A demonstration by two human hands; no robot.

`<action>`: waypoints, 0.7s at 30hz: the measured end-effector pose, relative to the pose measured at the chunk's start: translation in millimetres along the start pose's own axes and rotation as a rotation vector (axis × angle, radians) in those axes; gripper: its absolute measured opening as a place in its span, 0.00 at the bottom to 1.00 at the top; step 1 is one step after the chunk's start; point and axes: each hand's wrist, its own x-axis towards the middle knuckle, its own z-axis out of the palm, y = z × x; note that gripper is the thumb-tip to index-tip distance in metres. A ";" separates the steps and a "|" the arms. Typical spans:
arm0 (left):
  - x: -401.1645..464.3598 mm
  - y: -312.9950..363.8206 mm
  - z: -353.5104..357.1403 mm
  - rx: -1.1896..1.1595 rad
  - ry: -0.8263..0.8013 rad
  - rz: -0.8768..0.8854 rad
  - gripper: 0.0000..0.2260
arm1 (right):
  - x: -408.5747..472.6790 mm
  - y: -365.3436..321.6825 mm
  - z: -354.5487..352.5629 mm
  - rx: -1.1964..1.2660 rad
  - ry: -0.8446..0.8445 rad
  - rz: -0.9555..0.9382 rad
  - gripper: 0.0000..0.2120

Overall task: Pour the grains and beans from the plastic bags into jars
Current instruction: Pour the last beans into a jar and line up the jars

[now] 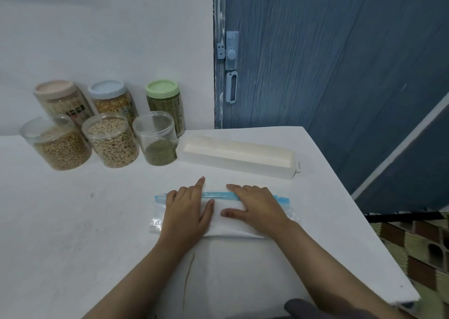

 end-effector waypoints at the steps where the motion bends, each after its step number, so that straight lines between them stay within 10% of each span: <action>1: -0.2 0.7 0.2 0.013 0.000 0.000 0.25 | 1.0 -1.7 -1.9 0.026 -0.028 0.025 0.46; 15: -3.9 0.4 -5.1 -0.063 -0.014 0.036 0.22 | -0.7 -2.4 -14.5 0.214 -0.132 0.106 0.34; 21: 24.5 5.6 -24.4 -0.015 0.086 0.055 0.23 | -2.0 -14.0 -53.2 -0.062 0.218 -0.002 0.38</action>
